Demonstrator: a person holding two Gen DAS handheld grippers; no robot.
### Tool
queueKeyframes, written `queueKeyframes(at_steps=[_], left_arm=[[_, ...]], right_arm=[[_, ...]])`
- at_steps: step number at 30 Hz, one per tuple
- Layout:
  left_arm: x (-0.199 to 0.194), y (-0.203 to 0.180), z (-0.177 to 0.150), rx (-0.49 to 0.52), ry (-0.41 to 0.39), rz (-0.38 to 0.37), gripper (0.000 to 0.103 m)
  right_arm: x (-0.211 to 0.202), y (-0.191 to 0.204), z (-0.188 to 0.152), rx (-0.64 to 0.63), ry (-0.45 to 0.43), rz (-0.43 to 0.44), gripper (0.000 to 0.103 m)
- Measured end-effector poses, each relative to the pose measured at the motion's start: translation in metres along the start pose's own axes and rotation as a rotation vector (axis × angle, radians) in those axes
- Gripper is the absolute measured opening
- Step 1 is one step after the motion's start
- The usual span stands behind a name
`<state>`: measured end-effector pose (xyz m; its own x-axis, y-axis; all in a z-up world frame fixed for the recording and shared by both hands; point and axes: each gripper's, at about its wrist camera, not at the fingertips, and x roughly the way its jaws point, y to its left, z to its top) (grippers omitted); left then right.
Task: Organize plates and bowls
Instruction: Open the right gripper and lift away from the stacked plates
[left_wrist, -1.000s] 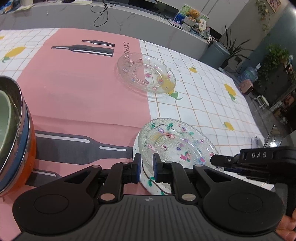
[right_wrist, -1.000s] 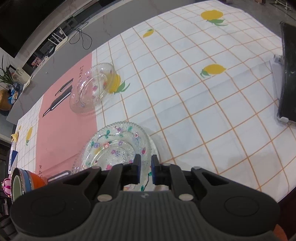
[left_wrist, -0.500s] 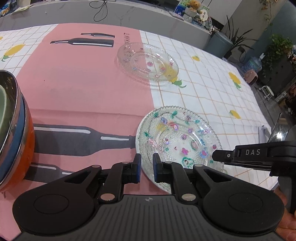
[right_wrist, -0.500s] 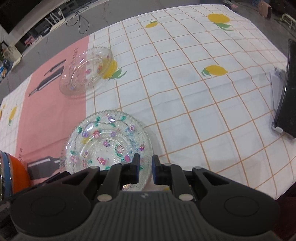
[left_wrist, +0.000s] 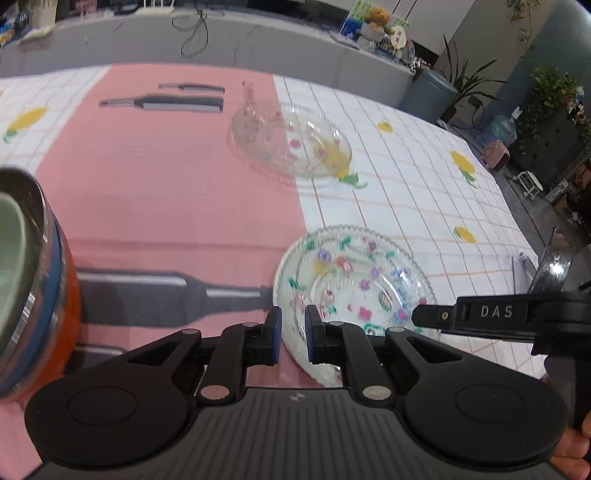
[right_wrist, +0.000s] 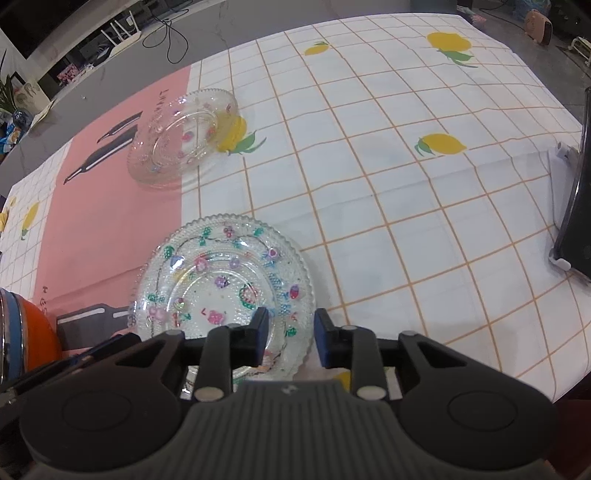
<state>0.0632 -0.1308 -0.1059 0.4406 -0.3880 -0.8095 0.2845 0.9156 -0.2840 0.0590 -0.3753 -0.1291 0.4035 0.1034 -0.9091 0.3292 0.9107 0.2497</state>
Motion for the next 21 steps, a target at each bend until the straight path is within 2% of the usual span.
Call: queueKeyframes(at_steps=[3,5,9,14,18,20,21], left_arm=[[-0.007,-0.003,0.005,0.025,-0.027,0.032,0.017],[-0.011,-0.005,0.007,0.052,-0.040,0.051,0.023],[-0.020,-0.013,0.008,0.125,-0.095,0.107,0.031],[-0.026,-0.017,0.014,0.140,-0.153,0.165,0.037],[-0.022,-0.011,0.022,0.096,-0.163,0.189,0.038],[-0.019,-0.008,0.026,0.081,-0.163,0.203,0.038],[-0.018,-0.007,0.029,0.072,-0.165,0.211,0.038]], right_arm=[[-0.004,-0.002,0.000,0.015,-0.028,0.041,0.040],[-0.008,-0.003,-0.001,0.025,-0.058,0.069,0.041],[-0.018,-0.005,-0.007,0.045,-0.157,0.185,0.041],[-0.024,0.008,-0.010,-0.003,-0.247,0.157,0.041],[-0.019,0.019,-0.008,-0.056,-0.249,0.126,0.041],[-0.016,0.021,-0.007,-0.084,-0.247,0.133,0.046],[-0.015,0.023,-0.006,-0.096,-0.241,0.138,0.053]])
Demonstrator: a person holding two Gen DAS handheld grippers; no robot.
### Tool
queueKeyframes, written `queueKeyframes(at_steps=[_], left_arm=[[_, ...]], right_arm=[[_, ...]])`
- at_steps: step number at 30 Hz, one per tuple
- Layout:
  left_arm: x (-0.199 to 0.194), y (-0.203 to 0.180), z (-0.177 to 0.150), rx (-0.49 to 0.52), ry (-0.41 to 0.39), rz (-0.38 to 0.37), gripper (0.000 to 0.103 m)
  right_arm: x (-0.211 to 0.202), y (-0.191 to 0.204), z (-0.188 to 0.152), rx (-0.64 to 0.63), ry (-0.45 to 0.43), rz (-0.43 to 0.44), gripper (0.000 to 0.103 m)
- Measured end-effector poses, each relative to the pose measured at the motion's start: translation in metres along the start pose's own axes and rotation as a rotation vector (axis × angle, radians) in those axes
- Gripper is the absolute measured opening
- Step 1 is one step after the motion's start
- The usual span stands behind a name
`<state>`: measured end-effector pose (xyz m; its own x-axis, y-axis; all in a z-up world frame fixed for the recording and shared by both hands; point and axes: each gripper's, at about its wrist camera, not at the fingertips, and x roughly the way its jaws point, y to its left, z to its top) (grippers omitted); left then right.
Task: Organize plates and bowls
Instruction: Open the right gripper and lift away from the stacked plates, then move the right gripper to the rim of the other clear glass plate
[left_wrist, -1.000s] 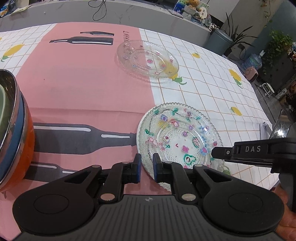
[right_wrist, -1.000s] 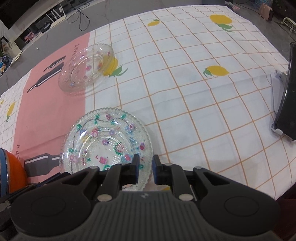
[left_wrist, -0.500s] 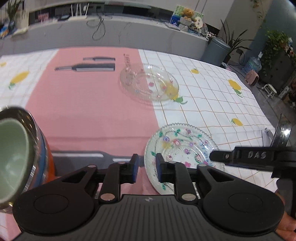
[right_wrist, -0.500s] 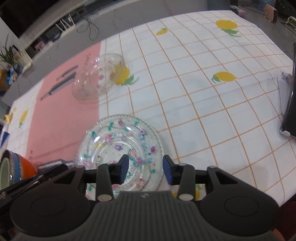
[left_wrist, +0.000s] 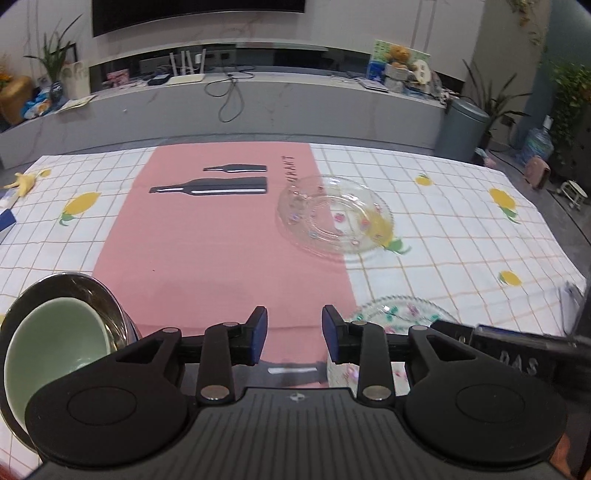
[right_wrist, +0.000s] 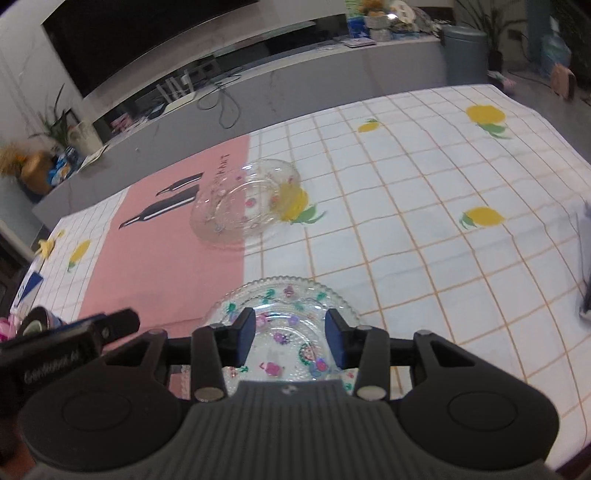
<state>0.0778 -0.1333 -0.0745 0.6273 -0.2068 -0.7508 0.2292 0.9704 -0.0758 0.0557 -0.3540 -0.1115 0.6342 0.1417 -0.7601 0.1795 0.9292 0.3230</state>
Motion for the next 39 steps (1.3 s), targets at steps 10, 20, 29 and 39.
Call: queueKeyframes(at_steps=[10,20,29,39], left_arm=[[0.027,0.008,0.025,-0.122,-0.001,0.040,0.038],[0.060,0.010,0.054,-0.242,-0.098,0.081,0.040],[0.104,0.006,0.062,-0.272,-0.084,0.081,0.040],[0.138,0.039,0.062,-0.409,-0.061,0.034,0.041]], right_arm=[[0.029,-0.002,0.039,0.006,-0.013,-0.027,0.054],[0.075,-0.019,0.097,0.093,-0.089,-0.046,0.054],[0.122,-0.049,0.125,0.222,-0.108,-0.059,0.054],[0.154,-0.043,0.123,0.154,-0.084,-0.048,0.049]])
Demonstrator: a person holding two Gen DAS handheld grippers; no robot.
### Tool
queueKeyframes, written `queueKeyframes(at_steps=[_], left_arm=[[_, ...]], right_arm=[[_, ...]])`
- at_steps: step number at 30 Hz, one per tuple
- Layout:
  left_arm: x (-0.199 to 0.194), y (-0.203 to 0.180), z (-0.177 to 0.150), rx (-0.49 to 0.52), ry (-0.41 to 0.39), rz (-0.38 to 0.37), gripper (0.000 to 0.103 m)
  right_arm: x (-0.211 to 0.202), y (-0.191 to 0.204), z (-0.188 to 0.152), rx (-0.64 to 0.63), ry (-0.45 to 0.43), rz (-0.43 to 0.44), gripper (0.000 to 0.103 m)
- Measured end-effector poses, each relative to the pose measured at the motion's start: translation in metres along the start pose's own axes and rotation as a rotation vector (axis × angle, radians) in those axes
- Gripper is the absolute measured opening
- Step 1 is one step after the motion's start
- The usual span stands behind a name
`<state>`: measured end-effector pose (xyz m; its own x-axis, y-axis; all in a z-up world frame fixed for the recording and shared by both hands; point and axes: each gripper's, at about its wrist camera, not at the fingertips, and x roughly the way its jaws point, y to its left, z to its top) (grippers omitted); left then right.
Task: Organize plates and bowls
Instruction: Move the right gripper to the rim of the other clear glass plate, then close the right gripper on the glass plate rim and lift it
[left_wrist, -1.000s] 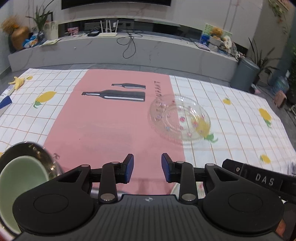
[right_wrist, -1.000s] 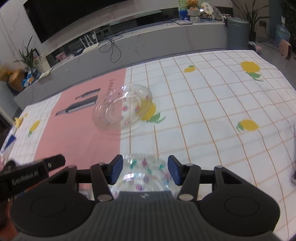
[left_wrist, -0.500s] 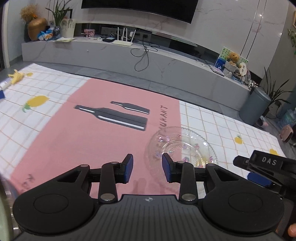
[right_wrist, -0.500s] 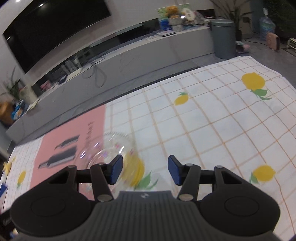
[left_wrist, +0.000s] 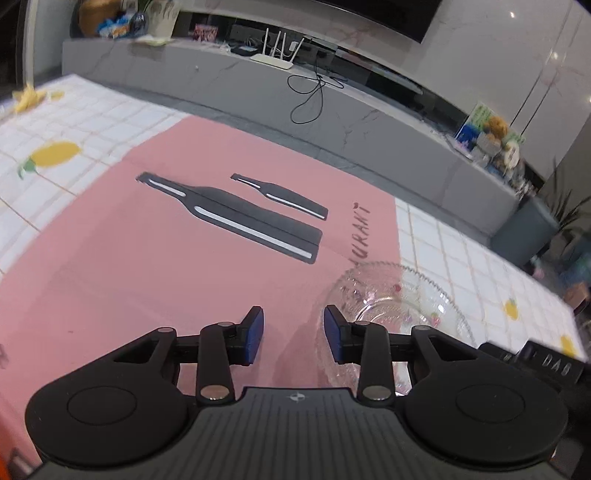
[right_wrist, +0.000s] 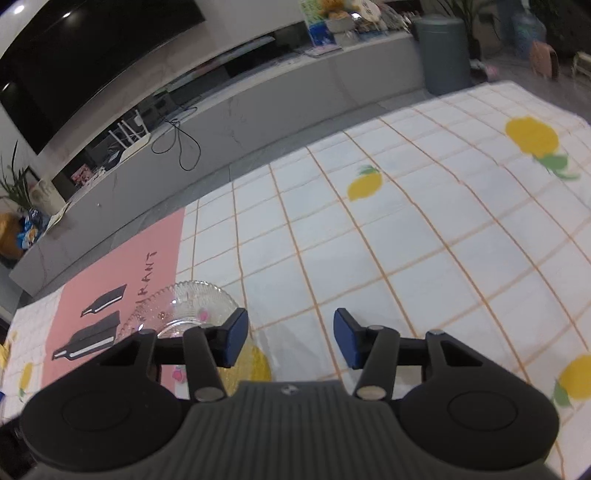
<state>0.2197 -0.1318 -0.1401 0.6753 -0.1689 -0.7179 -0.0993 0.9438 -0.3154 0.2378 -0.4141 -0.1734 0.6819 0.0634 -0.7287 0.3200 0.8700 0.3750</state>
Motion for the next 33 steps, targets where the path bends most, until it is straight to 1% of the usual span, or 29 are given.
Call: queueKeyframes(at_steps=[1,3,5,6,7,9,11,13,14,15,17,20,22,23,24,26,28,31,33], left_arm=[[0.001,0.000,0.000,0.001,0.000,-0.008,0.041],[0.003,0.000,-0.002,0.017,-0.002,-0.022,0.040],[0.003,-0.002,-0.004,0.038,-0.009,-0.032,0.040],[0.003,-0.002,-0.004,0.040,-0.011,-0.035,0.040],[0.003,-0.001,-0.003,0.037,-0.009,-0.042,0.040],[0.004,0.000,-0.003,0.021,0.000,-0.069,0.037],[0.005,-0.002,-0.003,0.022,0.007,-0.090,0.035],[0.005,-0.005,-0.005,0.030,-0.001,-0.086,0.035],[0.005,-0.007,-0.006,0.035,-0.003,-0.084,0.033],[0.006,-0.008,-0.007,0.036,-0.001,-0.087,0.029],[0.007,-0.008,-0.006,0.019,0.010,-0.104,0.023],[0.008,-0.009,-0.005,0.006,0.012,-0.098,0.022],[0.007,-0.007,-0.004,-0.002,0.019,-0.101,0.020],[0.007,-0.006,-0.004,-0.017,0.024,-0.103,0.017],[0.007,-0.003,-0.003,-0.042,0.034,-0.107,0.016],[0.006,0.002,-0.001,-0.084,0.051,-0.116,0.016],[0.003,0.003,0.000,-0.087,0.053,-0.111,0.016],[-0.005,0.004,0.003,-0.102,0.043,-0.120,0.016],[-0.009,0.005,0.005,-0.106,0.053,-0.117,0.016]], right_arm=[[0.001,0.001,0.000,-0.002,0.008,0.014,0.046],[0.002,0.002,-0.001,0.008,0.022,0.045,0.044],[0.002,0.004,-0.004,-0.001,0.021,0.048,0.039],[0.002,0.007,-0.005,-0.016,0.018,0.044,0.032],[0.003,0.008,-0.006,-0.032,0.016,0.043,0.029],[0.003,0.010,-0.008,-0.055,0.016,0.050,0.026],[0.003,0.013,-0.010,-0.062,0.020,0.062,0.026],[0.003,0.015,-0.011,-0.070,0.028,0.076,0.026],[0.004,0.017,-0.012,-0.078,0.032,0.081,0.026],[0.004,0.019,-0.013,-0.085,0.037,0.087,0.023],[0.004,0.022,-0.015,-0.103,0.037,0.085,0.022],[0.004,0.023,-0.016,-0.118,0.029,0.070,0.016],[0.005,0.020,-0.014,-0.092,0.033,0.077,0.013],[0.005,0.017,-0.013,-0.070,0.038,0.081,0.013],[0.005,0.015,-0.012,-0.043,0.044,0.086,0.012],[0.005,0.010,-0.010,0.001,0.056,0.098,0.010],[0.004,0.006,-0.009,0.041,0.066,0.115,0.009],[0.001,0.005,-0.007,0.068,0.083,0.131,0.007],[-0.004,0.005,-0.004,0.083,0.080,0.146,0.006]])
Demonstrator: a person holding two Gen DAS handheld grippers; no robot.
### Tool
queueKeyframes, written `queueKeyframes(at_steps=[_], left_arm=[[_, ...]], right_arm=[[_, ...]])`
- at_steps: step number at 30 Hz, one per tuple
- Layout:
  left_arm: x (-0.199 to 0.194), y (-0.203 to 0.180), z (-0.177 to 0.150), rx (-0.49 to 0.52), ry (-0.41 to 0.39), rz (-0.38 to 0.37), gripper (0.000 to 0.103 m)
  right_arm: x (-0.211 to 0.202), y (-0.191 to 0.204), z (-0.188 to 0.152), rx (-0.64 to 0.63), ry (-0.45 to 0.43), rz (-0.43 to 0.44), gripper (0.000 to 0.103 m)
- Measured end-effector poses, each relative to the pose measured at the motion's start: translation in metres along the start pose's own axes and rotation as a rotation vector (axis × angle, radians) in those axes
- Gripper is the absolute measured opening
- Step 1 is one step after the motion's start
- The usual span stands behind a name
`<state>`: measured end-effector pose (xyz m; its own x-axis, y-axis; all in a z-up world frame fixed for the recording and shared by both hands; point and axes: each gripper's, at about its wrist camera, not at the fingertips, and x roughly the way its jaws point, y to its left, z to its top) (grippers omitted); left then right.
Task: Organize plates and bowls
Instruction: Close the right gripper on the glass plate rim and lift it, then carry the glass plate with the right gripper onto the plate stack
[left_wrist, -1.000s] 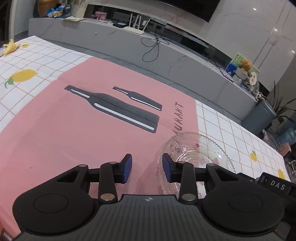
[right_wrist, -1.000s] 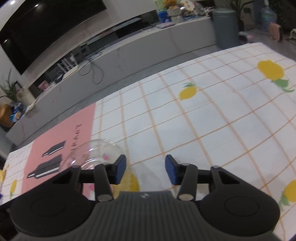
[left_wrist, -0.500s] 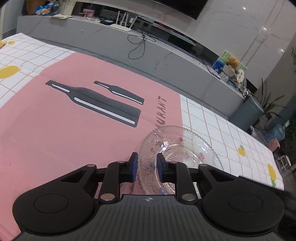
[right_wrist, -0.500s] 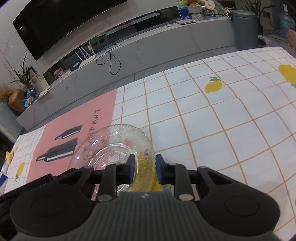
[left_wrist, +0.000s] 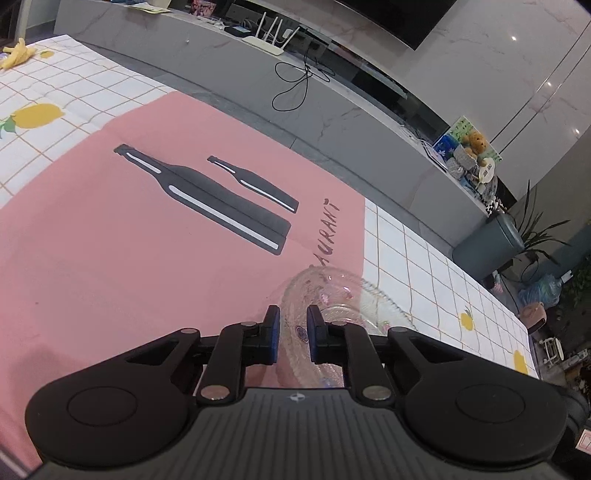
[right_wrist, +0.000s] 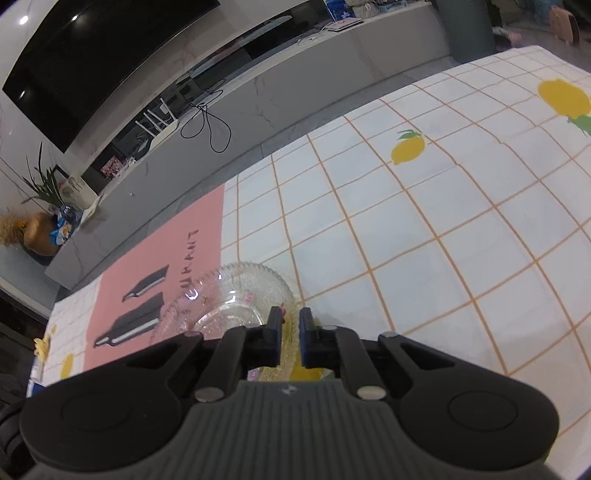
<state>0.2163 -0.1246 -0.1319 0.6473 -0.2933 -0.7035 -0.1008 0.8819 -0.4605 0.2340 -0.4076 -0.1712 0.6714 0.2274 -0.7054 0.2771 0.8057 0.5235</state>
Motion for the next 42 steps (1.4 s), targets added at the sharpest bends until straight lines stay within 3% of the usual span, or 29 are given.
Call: queueKeyframes(at_steps=[4,17,27,33,38,42], left_arm=[[-0.007,0.003,0.001,-0.022,0.020,-0.002,0.016],[-0.067,-0.004,-0.011,0.047,0.018,-0.036,0.016],[-0.101,-0.002,-0.046,0.099,0.089,-0.084,0.016],[-0.118,-0.003,-0.065,0.126,0.107,-0.108,0.016],[-0.130,0.001,-0.074,0.146,0.109,-0.108,0.016],[-0.131,0.005,-0.082,0.151,0.131,-0.105,0.016]], right_arm=[[-0.012,0.004,0.001,0.011,-0.009,0.027,0.005],[-0.062,0.009,-0.009,0.039,-0.015,0.076,0.003],[-0.135,-0.009,-0.061,0.063,-0.143,0.116,0.003],[-0.155,-0.032,-0.084,0.189,-0.128,0.106,0.004],[-0.172,-0.024,-0.101,0.127,-0.148,0.075,0.004],[-0.174,-0.026,-0.112,0.107,-0.116,0.042,0.004]])
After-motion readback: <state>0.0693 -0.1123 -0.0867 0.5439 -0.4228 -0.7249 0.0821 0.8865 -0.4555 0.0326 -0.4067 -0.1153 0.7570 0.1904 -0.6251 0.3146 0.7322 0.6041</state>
